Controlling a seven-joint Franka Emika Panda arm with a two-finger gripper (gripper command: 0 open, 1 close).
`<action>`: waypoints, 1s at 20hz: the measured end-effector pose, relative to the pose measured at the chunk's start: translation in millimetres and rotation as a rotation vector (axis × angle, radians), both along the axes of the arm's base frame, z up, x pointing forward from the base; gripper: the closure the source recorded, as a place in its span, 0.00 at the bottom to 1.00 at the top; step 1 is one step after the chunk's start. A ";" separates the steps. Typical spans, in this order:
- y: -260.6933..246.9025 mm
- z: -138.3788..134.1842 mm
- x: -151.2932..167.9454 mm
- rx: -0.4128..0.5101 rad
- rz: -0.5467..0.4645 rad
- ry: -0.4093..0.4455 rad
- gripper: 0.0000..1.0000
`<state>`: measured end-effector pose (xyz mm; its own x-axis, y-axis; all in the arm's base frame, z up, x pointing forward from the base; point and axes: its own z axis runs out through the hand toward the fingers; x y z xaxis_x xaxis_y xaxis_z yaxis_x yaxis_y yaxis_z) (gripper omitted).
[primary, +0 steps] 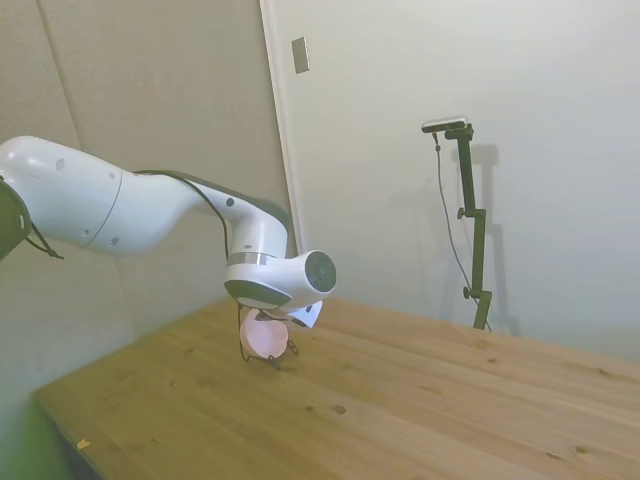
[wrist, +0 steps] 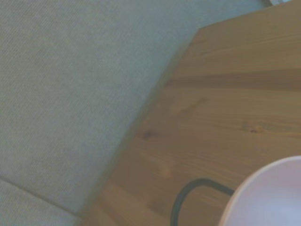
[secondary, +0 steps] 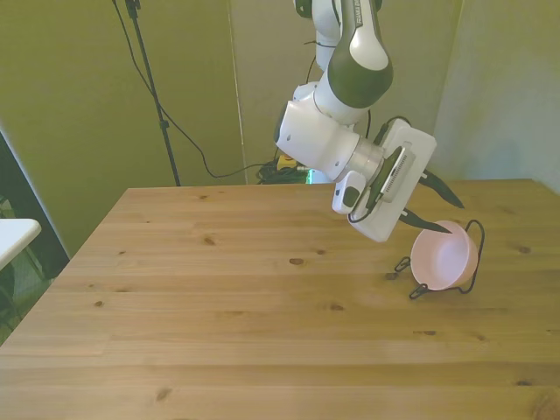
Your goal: Load the bowl
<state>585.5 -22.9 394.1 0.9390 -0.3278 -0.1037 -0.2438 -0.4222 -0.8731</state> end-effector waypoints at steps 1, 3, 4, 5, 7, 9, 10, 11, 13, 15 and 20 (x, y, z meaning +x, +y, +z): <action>-3.0 6.5 -1.5 -0.006 -0.007 0.003 0.00; -9.7 22.1 -6.0 -0.025 -0.024 0.018 0.00; -13.0 31.9 -9.8 -0.041 -0.032 0.029 0.00; -15.1 42.5 -13.6 -0.056 -0.040 0.041 0.00; -16.6 65.9 -22.9 -0.090 -0.056 0.066 0.00; -15.8 86.8 -37.2 -0.139 -0.074 0.110 0.00; -14.8 96.0 -45.2 -0.172 -0.088 0.142 0.00; -13.2 104.3 -53.0 -0.207 -0.105 0.178 0.00; -10.2 117.2 -68.0 -0.280 -0.142 0.232 0.00; -10.8 125.2 -81.4 -0.360 -0.195 0.267 0.00; -24.3 134.0 -118.7 -0.592 -0.327 0.334 0.00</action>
<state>466.7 -47.2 528.1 0.7335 -0.6743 -0.0855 -0.6495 -0.6583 -0.3804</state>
